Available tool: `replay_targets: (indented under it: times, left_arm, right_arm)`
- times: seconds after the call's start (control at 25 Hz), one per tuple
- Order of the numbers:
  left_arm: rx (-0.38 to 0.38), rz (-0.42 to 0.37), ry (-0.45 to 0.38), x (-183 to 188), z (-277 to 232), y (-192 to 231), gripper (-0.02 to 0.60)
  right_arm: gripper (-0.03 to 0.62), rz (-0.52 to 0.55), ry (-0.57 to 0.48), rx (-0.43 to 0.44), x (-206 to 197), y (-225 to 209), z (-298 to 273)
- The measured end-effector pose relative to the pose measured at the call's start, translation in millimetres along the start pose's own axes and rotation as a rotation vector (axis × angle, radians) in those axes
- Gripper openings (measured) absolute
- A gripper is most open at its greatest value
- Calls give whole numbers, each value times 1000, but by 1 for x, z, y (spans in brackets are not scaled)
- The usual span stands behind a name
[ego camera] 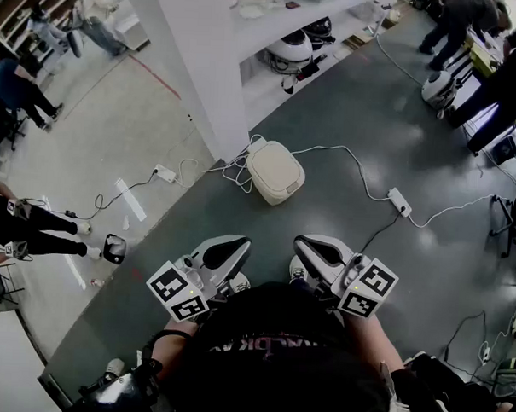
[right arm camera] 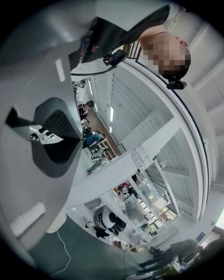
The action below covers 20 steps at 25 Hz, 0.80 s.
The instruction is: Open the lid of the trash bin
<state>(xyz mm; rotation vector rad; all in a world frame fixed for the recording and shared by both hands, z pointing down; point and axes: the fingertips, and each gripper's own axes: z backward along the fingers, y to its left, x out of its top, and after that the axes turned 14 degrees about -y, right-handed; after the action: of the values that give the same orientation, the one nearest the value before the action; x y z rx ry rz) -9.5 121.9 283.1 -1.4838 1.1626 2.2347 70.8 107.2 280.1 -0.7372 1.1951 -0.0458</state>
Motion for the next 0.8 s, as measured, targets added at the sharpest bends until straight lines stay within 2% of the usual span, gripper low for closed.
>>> replay_targets:
  times: [0.8]
  left_arm:
    - [-10, 8, -20, 6, 4, 5, 0]
  right_arm:
    - [2, 35, 3, 52, 1, 10, -13]
